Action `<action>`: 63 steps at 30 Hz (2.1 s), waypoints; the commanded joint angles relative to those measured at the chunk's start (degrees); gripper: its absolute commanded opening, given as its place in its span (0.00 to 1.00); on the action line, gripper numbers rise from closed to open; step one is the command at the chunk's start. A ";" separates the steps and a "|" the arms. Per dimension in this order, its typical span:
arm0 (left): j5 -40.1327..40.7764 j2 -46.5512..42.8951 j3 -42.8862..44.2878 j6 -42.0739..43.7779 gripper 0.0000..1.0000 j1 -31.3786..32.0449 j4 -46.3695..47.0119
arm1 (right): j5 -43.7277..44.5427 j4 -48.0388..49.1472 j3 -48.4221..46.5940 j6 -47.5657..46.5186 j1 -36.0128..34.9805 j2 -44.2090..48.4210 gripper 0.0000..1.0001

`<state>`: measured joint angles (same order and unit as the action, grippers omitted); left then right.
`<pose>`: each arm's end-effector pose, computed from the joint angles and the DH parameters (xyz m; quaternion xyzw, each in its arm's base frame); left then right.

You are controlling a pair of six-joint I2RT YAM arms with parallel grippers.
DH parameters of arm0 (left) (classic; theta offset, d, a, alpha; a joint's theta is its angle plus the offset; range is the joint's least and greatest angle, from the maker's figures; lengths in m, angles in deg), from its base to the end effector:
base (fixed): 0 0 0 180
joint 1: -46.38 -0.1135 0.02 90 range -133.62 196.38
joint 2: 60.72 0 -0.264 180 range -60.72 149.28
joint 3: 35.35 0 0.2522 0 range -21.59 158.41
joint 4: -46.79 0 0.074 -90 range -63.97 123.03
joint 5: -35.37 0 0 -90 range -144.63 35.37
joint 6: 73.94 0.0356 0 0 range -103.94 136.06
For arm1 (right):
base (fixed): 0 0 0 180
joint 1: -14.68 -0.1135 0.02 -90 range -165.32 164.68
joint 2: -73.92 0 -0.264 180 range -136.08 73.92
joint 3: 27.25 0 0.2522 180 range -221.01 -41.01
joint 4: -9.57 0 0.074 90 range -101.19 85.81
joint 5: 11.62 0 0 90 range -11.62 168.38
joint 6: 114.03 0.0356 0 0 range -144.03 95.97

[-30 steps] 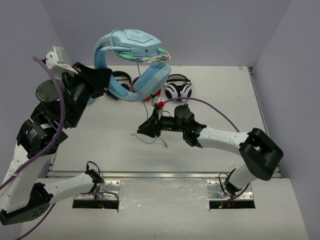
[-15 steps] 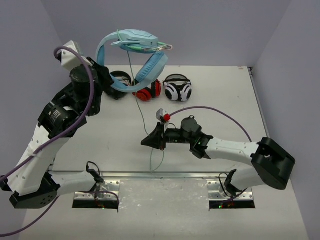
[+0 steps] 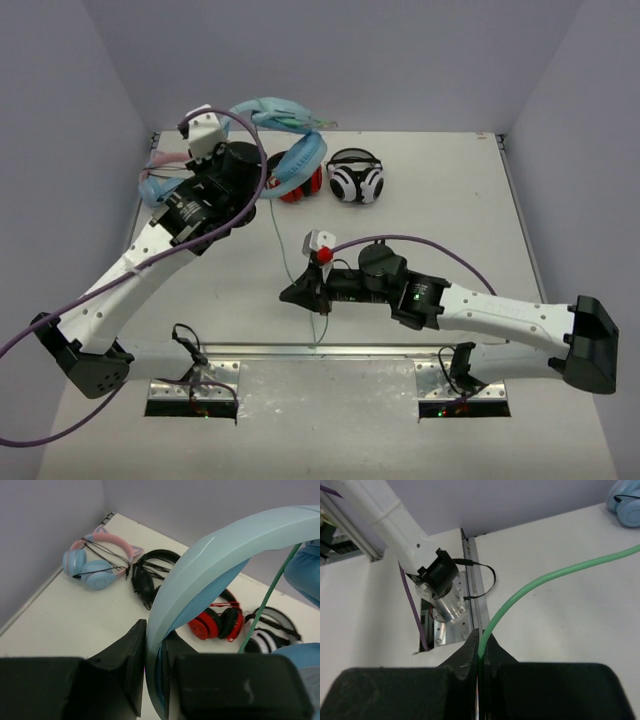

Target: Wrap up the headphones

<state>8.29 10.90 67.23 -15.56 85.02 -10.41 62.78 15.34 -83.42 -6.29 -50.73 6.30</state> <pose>0.2025 -0.1213 0.4539 -0.2308 0.7399 0.1032 0.6235 0.1055 0.2535 0.2968 -0.3801 0.6350 0.5165 0.4307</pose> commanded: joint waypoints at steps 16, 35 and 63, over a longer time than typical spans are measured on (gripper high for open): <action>-24.21 -10.35 -33.70 2.78 0.01 2.94 12.23 | 26.04 -33.60 -27.81 -37.50 10.30 -0.68 0.03; -26.46 -8.61 -30.39 2.19 0.00 8.48 7.95 | 25.27 -36.22 -40.46 -37.96 11.88 -10.07 0.02; -20.29 6.96 -6.19 -24.46 0.00 -6.99 -1.12 | 17.35 -32.62 -33.60 -23.45 -1.57 -1.29 0.01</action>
<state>-14.64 17.78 59.73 -37.00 78.20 -15.94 80.88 -18.47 -112.56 -30.25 -51.86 5.12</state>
